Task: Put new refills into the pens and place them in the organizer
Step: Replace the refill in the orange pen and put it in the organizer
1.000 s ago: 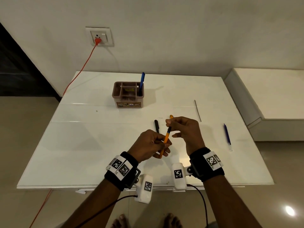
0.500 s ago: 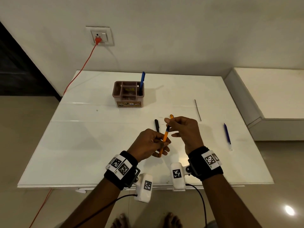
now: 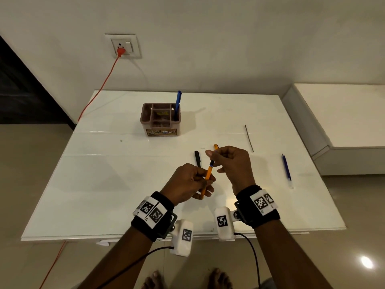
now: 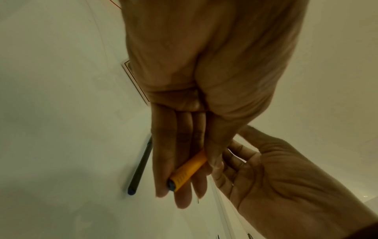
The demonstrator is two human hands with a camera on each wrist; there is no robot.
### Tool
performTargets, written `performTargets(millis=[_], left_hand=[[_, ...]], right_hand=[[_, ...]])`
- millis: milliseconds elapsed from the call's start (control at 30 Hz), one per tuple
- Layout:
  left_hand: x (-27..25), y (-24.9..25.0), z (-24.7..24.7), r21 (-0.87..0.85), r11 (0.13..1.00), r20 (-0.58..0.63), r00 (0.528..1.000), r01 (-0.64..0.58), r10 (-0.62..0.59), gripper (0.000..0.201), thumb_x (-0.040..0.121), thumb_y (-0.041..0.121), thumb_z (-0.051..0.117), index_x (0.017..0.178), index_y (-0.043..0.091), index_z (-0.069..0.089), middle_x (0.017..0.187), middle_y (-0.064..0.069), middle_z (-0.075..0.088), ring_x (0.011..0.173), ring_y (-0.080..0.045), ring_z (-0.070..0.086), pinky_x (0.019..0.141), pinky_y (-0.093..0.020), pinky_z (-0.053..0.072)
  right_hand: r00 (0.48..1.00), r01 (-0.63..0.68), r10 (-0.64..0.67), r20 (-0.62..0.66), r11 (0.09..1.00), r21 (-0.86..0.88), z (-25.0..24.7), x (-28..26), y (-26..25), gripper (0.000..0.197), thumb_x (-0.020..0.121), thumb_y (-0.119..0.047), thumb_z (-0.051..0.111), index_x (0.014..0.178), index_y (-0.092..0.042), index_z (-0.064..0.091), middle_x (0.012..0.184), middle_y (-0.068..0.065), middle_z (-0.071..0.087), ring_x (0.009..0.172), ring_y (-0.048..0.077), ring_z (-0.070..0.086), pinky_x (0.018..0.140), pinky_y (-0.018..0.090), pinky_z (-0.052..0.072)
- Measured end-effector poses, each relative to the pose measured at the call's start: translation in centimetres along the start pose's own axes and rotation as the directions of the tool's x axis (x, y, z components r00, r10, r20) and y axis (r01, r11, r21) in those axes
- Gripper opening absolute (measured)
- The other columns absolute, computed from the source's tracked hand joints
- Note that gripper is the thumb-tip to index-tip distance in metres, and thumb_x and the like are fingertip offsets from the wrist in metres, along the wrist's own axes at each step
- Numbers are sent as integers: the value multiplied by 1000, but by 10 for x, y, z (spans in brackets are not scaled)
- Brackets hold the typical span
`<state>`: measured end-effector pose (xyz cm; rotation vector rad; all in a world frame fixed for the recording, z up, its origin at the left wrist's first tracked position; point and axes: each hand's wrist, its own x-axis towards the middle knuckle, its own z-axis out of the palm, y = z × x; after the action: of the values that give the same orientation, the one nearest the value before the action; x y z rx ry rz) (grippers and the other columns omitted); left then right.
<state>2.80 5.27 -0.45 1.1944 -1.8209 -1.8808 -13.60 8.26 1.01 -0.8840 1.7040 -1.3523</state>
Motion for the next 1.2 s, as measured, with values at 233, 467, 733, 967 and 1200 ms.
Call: performTargets(millis=[233,467,733,967,1200], left_hand=[[1,0,0,12,1000,-14,1000,2,-2,19,98,14,65,112,5,73,91,-15,79,85,-28,79,72,-33,64],[0,0,0,10,1000,-40,999,6,-6,18,98,15,66,111,6,74,91,-14,80,84,-27,79,75,-36,64],[-1,2,0,18,1000,-44,999,25,-25,17,99,19,64,110,13,75,91,-9,80,83,-27,79,74,-36,62],[-2,3,1,24,999,-34,999,35,-35,20,100,20,63,116,17,74,94,-7,80,86,-26,79,74,-38,65],[-5,5,2,-14,1000,-33,999,6,-7,39,100,19,64,139,19,59,95,-9,81,84,-28,79,75,-43,65]], right_hand=[[1000,20,-20,20,999,45,-4,1,0,9,90,-9,73,93,-1,76,86,15,79,75,18,74,55,20,52],[998,-43,42,35,999,29,2,-2,-2,21,86,-22,80,95,-3,76,88,12,79,80,21,75,58,25,54],[999,-22,20,37,999,44,-2,-1,-4,12,92,-5,67,97,0,77,87,15,79,77,18,75,55,19,52],[998,-29,26,49,996,79,0,-1,-5,18,97,-7,58,101,-1,75,92,13,79,78,22,74,59,25,55],[998,-6,13,-58,993,118,1,-1,-3,19,87,-15,80,95,2,75,84,19,77,70,23,74,55,25,56]])
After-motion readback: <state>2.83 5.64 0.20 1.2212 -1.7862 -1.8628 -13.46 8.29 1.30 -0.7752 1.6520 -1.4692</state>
